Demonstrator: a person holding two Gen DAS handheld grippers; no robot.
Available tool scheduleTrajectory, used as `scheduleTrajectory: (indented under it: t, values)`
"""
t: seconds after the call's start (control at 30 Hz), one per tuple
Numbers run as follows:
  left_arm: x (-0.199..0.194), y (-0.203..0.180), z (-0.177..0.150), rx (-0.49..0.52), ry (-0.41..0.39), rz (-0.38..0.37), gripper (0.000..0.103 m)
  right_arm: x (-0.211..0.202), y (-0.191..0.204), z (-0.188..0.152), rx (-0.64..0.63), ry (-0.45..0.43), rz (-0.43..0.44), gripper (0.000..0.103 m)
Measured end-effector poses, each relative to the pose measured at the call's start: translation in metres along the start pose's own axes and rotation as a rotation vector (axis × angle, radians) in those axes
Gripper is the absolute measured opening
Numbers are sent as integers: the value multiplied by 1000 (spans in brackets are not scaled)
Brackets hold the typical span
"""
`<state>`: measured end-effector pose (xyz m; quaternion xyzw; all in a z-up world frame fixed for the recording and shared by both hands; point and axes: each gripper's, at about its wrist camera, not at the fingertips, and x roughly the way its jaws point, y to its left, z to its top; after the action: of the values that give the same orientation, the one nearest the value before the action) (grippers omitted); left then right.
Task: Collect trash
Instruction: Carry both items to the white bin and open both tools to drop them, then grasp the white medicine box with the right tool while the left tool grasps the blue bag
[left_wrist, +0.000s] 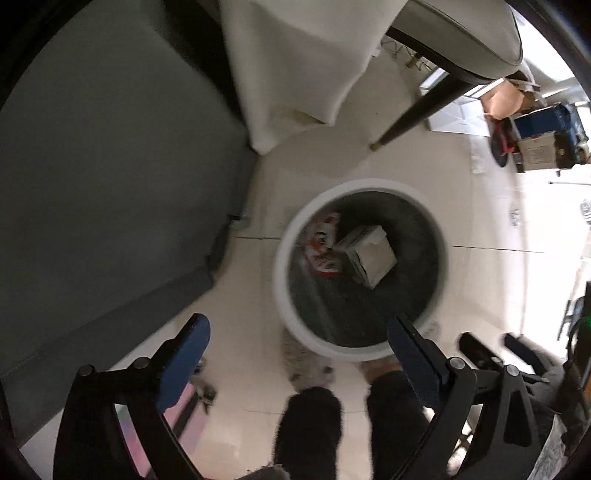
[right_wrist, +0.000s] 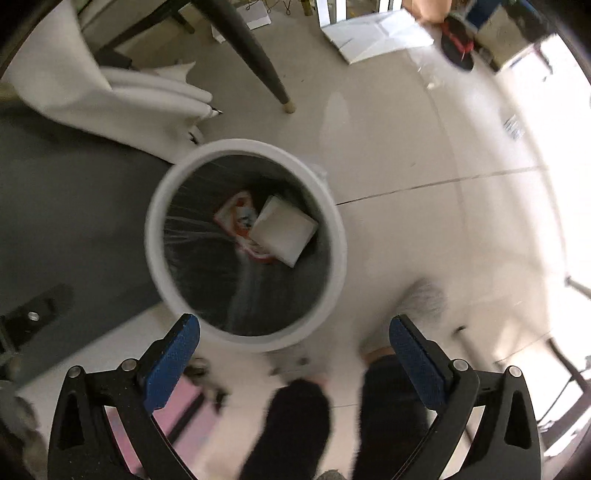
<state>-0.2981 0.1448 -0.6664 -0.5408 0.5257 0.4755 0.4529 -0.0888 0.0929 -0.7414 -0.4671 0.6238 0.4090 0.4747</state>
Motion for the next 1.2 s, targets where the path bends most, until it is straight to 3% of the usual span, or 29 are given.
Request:
scheduleTrajectory:
  t: [0.1, 0.33, 0.67, 1.0, 1.2]
  values:
    - [-10, 3, -7, 24, -35, 37, 98, -7, 0, -6, -27, -7, -89, 103]
    - [-40, 2, -25, 49, -62, 63, 98, -44, 1, -16, -54, -37, -127, 103]
    - [-121, -8, -49, 77, -101, 42, 98, -137, 8, -48, -65, -107, -120, 103]
    - [-225, -8, -90, 105, -130, -8, 98, -264, 15, -95, -80, -194, -81, 103]
    - [-295, -5, -117, 133, -181, 0, 98, -338, 20, -129, -52, -222, -20, 103]
